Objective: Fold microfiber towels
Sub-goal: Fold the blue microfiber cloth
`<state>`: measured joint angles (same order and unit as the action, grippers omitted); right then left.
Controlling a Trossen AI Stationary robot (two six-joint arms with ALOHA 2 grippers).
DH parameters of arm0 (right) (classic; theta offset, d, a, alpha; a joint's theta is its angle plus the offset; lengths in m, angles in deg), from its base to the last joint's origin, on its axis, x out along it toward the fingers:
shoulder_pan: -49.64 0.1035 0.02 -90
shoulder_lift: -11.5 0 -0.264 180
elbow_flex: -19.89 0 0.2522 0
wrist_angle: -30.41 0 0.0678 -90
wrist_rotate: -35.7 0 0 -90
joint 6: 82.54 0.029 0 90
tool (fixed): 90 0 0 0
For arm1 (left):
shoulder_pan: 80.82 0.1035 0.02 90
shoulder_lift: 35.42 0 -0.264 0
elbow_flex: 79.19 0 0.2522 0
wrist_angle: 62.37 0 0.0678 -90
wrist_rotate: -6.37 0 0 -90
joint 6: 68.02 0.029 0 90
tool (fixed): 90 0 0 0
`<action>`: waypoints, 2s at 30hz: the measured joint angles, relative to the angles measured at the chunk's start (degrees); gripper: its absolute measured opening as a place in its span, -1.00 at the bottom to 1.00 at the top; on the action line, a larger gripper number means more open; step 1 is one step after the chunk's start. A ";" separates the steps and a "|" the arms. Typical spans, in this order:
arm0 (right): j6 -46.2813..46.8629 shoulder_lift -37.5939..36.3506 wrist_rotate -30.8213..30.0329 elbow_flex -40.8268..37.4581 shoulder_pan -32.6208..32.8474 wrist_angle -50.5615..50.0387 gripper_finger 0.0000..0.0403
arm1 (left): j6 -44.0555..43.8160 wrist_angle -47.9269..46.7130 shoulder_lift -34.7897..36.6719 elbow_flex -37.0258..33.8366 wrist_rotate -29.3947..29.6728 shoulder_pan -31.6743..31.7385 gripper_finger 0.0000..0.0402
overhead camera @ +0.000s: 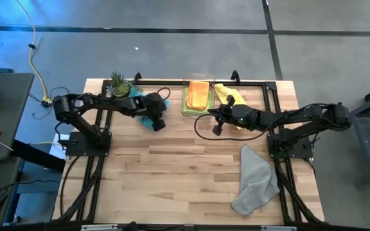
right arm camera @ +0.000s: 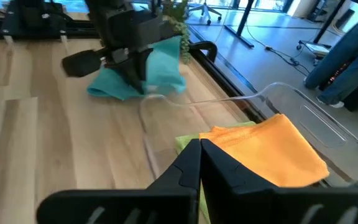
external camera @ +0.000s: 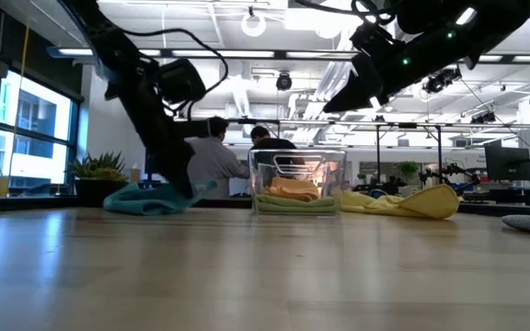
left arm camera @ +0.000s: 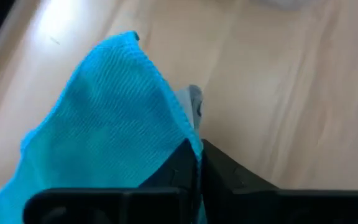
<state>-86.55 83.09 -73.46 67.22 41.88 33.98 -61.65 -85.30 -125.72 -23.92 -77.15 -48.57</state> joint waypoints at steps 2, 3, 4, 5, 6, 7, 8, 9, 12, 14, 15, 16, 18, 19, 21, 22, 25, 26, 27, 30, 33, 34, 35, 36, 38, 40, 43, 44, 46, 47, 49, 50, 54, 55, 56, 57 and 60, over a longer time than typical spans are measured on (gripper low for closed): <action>-0.26 0.00 -0.03 0.00 0.80 0.10 -1.00 | -0.99 -0.39 1.57 0.80 0.01 -0.02 -0.95; -0.45 0.00 -0.03 0.00 1.23 0.10 -1.00 | -1.63 -0.32 2.53 1.14 0.00 -0.16 -0.95; -0.48 0.00 -0.03 0.00 1.66 0.10 -1.00 | -2.45 -0.42 3.83 1.31 0.00 -0.28 -0.97; -0.48 0.00 -0.03 0.00 2.04 0.11 -1.00 | -3.40 -0.50 5.27 1.36 0.02 -0.44 -0.98; -0.35 0.00 -0.03 0.00 2.48 0.09 -1.00 | -4.51 -0.71 6.81 1.36 0.02 -0.65 -0.99; -0.17 0.00 -0.05 0.00 3.00 0.09 -1.00 | -5.83 -1.51 8.60 1.36 0.02 -0.92 -0.99; 0.13 0.00 -0.16 0.00 3.44 0.09 -1.00 | -7.00 -2.20 10.43 1.36 0.04 -1.27 -0.99; 0.39 0.00 -0.16 0.00 3.94 0.09 -1.00 | -8.18 -2.73 12.18 1.36 0.04 -1.73 -0.99; 1.29 0.04 -0.16 0.00 5.51 0.94 -1.00 | -11.88 -4.79 17.42 1.36 0.20 -3.60 -0.99; 2.23 0.10 -0.18 0.00 6.69 1.98 -1.00 | -14.84 -5.49 20.72 1.36 0.26 -5.32 -1.00; 2.60 0.39 -0.18 0.00 7.36 2.71 -1.00 | -16.29 -5.87 22.25 1.36 0.53 -6.27 -1.00; 2.75 0.74 -0.17 0.00 8.14 3.39 -1.00 | -17.61 -6.16 23.78 1.36 0.96 -7.29 -1.00; 2.97 2.13 -0.15 0.00 9.77 5.99 -1.00 | -20.41 -6.48 26.63 1.36 2.59 -9.61 -1.00; 2.99 3.15 -0.14 0.00 10.61 7.44 -1.00 | -21.75 -6.49 27.83 1.36 3.43 -10.86 -1.00; 3.03 5.51 -0.14 0.00 12.23 9.83 -1.00 | -24.52 -6.64 29.86 1.36 4.89 -13.32 -1.00; 3.27 6.86 -0.11 0.00 12.97 11.44 -1.00 | -25.99 -6.61 30.70 1.36 5.85 -14.86 -1.00; 5.41 11.01 -0.11 0.00 15.06 16.48 -1.00 | -29.97 -6.64 31.93 1.36 9.83 -20.00 -1.00; 6.21 12.33 -0.22 0.00 15.69 18.12 -1.00 | -31.12 -6.66 32.03 1.36 11.50 -21.84 -1.00; 6.85 13.63 -0.31 0.00 16.37 19.51 -0.99 | -32.22 -6.66 32.08 1.36 13.26 -23.77 -1.00; 8.49 15.94 -0.40 0.00 18.38 21.38 -0.93 | -35.86 -5.50 32.12 0.32 18.90 -29.51 -1.00; 11.30 16.65 -1.29 0.00 20.68 21.40 -0.80 | -41.37 -3.00 32.12 -3.15 23.52 -34.30 -1.00; 11.98 16.69 -2.21 0.00 21.60 21.38 -0.75 | -43.06 -1.99 32.23 -4.37 24.80 -35.49 -1.00; 12.52 16.70 -3.19 0.00 22.50 21.37 -0.69 | -44.69 -0.39 32.41 -5.58 25.73 -36.54 -1.00; 12.93 16.70 -4.18 0.00 23.41 21.39 -0.63 | -46.10 1.73 32.49 -6.65 26.25 -37.42 -1.00; 13.26 16.70 -6.03 0.00 25.07 21.40 -0.52 | -48.24 6.54 32.49 -8.66 26.45 -38.81 -1.00; 14.67 16.70 -7.66 0.00 26.44 21.39 -0.43 | -49.40 11.72 32.49 -10.39 26.55 -40.00 -1.00; 16.94 17.63 -9.39 0.00 28.20 22.59 -0.33 | -50.81 16.82 32.49 -11.97 27.71 -41.93 -1.00; 17.26 18.33 -9.99 0.02 28.74 23.67 -0.30 | -51.11 18.27 32.48 -12.55 28.68 -42.79 -1.00; 17.70 20.50 -10.96 0.80 29.61 25.01 -0.26 | -51.29 21.55 32.14 -13.83 30.40 -44.52 -1.00; 17.73 21.80 -11.12 1.49 29.99 25.29 -0.25 | -51.44 22.93 31.78 -14.39 30.94 -45.32 -1.00; 17.66 24.63 -11.30 3.45 30.50 25.36 -0.22 | -52.93 23.74 30.72 -15.08 32.08 -47.08 -1.00; 17.59 26.01 -11.26 4.48 30.61 25.38 -0.22 | -54.10 24.02 29.84 -15.12 33.01 -48.17 -1.00; 17.51 30.22 -11.30 8.11 30.77 25.35 -0.21 | -55.65 28.77 24.96 -15.21 39.80 -53.83 -1.00; 17.51 31.01 -11.32 8.88 30.70 25.35 -0.21 | -55.68 31.30 23.74 -15.16 41.68 -55.21 -1.00; 17.52 31.69 -11.31 9.68 30.66 25.33 -0.21 | -55.63 33.32 22.51 -15.04 43.69 -56.36 -1.00; 17.61 32.35 -11.40 10.46 30.58 25.35 -0.21 | -54.94 34.73 21.69 -15.07 45.93 -57.33 -1.00; 17.11 33.80 -14.34 12.90 30.65 25.11 -0.21 | -50.10 39.85 20.37 -14.74 53.14 -58.69 -1.00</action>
<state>-69.45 116.89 -87.79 80.12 72.53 59.08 -111.74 -45.45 -105.35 -38.66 -24.01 -107.26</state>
